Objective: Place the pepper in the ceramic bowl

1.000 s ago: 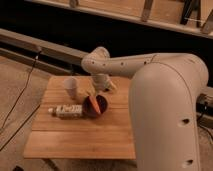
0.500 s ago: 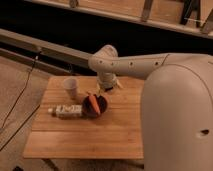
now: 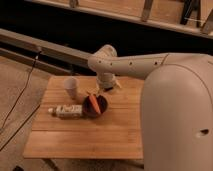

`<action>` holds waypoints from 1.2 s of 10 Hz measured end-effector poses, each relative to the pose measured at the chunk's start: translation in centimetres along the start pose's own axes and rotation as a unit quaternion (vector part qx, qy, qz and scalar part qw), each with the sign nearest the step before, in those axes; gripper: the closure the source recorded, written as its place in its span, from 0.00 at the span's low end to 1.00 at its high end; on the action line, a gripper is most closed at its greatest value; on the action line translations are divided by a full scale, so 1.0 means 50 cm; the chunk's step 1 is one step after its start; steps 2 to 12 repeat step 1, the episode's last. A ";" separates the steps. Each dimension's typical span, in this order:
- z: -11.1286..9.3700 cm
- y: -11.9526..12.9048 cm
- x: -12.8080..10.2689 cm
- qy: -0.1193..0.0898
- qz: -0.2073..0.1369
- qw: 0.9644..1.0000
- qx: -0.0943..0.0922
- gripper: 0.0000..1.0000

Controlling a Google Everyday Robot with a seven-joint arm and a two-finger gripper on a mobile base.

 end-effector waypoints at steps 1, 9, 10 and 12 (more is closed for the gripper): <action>0.000 0.000 0.000 0.000 0.000 1.000 0.000 0.20; 0.000 0.000 0.000 0.000 0.000 1.000 0.000 0.20; 0.000 0.000 0.000 0.000 0.000 1.000 0.000 0.20; 0.000 0.000 0.000 0.000 0.000 1.000 0.000 0.20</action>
